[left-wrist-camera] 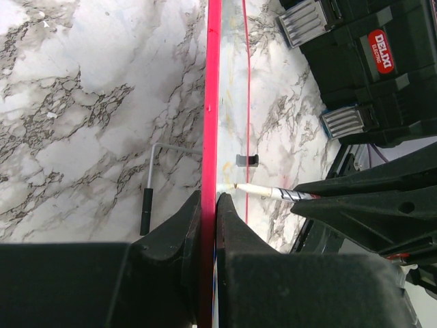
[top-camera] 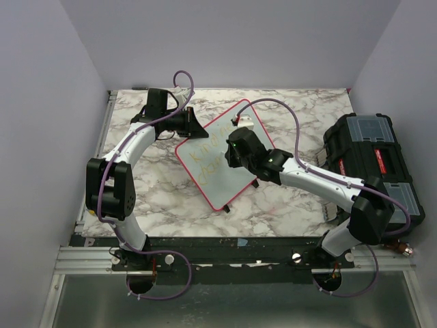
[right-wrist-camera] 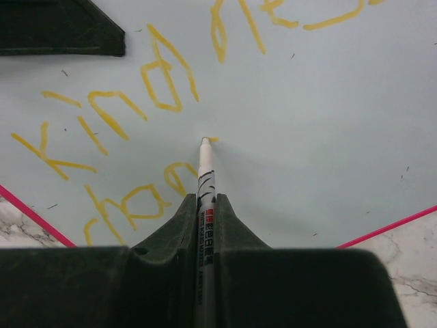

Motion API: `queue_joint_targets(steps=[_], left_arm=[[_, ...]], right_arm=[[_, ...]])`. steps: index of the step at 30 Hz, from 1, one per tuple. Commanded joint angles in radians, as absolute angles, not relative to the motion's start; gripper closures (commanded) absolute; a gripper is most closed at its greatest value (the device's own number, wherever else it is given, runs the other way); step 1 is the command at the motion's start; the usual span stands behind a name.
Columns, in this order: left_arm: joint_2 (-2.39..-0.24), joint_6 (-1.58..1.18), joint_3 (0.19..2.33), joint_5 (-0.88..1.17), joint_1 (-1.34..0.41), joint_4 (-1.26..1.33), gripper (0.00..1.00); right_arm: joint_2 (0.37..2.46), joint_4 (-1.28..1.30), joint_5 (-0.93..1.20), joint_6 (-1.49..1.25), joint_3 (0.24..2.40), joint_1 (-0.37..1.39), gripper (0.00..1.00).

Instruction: Write a sentence on the whiteboard

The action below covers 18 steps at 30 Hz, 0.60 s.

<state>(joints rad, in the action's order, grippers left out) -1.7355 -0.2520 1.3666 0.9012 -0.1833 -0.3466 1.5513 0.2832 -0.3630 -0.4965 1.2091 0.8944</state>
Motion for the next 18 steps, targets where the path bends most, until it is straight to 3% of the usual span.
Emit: queue_joint_targets(steps=[1, 18], left_arm=[[-1.725, -0.152, 1.343, 0.827, -0.202, -0.387, 1.0], [-1.727, -0.152, 1.345, 0.825, -0.202, -0.386, 1.0]], right_arm=[[1.569, 0.259, -0.286, -0.489, 1.211, 0.891, 0.99], [1.522, 0.291, -0.3, -0.505, 1.121, 0.892, 0.99]])
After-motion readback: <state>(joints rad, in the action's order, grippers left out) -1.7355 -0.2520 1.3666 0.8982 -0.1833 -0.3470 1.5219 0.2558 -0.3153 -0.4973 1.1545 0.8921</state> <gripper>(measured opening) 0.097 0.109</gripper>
